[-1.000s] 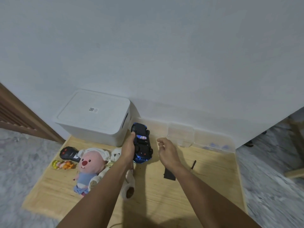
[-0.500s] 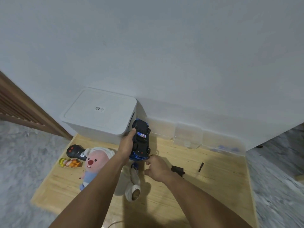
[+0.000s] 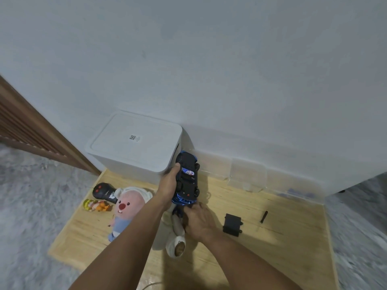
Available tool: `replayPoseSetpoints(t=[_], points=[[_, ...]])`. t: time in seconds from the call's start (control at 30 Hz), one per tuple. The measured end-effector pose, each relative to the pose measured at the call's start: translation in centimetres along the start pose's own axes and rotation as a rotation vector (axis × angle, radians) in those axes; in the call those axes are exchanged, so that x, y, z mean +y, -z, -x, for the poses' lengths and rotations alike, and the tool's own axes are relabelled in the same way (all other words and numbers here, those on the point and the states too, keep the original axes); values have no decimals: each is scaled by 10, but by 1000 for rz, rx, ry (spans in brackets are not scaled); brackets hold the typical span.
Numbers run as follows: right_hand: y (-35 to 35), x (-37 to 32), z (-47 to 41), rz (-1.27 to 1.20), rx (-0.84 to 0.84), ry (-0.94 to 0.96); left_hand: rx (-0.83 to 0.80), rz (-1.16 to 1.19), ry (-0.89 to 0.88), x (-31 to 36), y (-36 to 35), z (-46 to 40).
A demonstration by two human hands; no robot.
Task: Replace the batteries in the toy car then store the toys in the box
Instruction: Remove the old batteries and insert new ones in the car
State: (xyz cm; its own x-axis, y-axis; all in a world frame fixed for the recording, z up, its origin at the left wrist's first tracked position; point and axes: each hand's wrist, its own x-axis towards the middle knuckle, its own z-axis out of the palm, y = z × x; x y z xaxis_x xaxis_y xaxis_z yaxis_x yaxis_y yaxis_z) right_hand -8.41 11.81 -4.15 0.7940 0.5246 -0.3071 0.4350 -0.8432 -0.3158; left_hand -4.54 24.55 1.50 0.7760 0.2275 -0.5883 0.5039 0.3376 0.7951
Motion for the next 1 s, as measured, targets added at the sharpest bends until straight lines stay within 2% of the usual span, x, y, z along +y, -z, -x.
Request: replayPoseSetpoints(t=[0.3, 0.53, 0.73, 1.0], points=[[-2, 8, 6, -40, -5, 9, -6, 9, 15, -3, 1, -3], [4, 43, 20, -74, 106, -135, -6, 17, 36, -9, 2, -6], [18, 80, 27, -78, 231, -348, -29, 15, 56, -12, -4, -3], [22, 96, 23, -140, 165, -448, -59, 5, 67, -15, -13, 2]])
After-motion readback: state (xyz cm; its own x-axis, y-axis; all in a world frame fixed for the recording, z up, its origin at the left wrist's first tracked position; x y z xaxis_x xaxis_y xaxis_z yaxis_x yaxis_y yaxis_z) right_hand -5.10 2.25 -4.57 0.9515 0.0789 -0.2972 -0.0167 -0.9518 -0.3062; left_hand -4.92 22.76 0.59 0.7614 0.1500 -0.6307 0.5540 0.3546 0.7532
